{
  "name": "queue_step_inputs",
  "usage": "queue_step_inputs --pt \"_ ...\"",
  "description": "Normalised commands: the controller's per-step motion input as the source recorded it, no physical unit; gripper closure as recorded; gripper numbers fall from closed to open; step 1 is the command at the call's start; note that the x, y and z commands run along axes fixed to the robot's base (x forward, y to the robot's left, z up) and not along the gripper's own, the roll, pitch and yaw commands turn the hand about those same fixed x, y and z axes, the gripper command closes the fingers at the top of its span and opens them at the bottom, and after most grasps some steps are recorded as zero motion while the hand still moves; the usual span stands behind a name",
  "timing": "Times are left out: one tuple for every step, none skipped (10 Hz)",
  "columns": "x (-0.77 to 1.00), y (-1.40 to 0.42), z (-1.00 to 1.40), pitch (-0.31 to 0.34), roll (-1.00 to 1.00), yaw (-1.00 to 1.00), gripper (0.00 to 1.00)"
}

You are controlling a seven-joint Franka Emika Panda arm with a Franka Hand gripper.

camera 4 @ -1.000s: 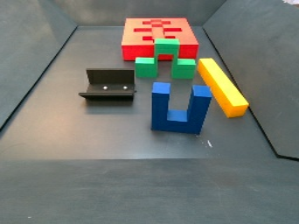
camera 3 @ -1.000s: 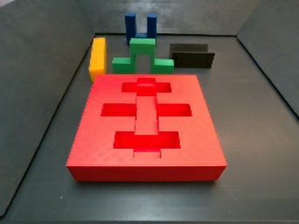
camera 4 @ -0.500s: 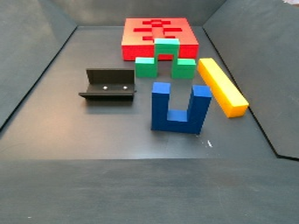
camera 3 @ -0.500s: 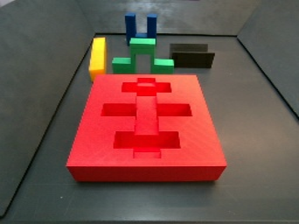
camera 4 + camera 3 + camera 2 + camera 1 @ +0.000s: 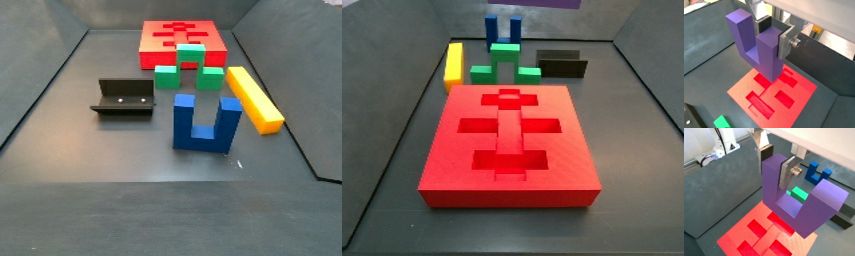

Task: Pick up the purple object. Move up. Move to above the board. Insert the purple object.
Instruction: Insert the purple object.

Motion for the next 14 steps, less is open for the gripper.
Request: queue_step_inputs --pt "-0.13 -0.44 -0.71 -0.23 0.0 0.21 1.0" --pt "0.25 -0.54 -1.0 -0.036 0.0 0.42 1.0" --pt "0.24 -0.55 -1.0 0.0 0.02 0.42 1.0" --pt "0.24 -0.61 -1.0 0.0 0.01 0.4 1.0" --pt "0.25 -0.64 -1.0 0.0 0.01 0.36 1.0" --pt "0.27 -0.63 -1.0 0.0 0.06 0.3 1.0" --pt "0.23 -0.63 -1.0 0.0 0.13 0.24 1.0" --pt "0.17 -0.65 -0.97 0.0 0.16 0.21 1.0" --pt "0.18 -0.69 -1.0 0.0 0.14 0.21 1.0" --pt "0.0 -0.49 -0.55 -0.13 0.08 0.17 1.0" --pt "0.0 0.0 0.0 -0.014 0.0 0.06 1.0" --pt "-0.56 0.0 -0.28 0.006 0.31 -0.41 1.0" --pt "-0.58 0.0 -0.17 0.009 0.34 -0.45 1.0" --pt "-0.66 0.0 -0.24 0.0 0.32 -0.4 1.0"
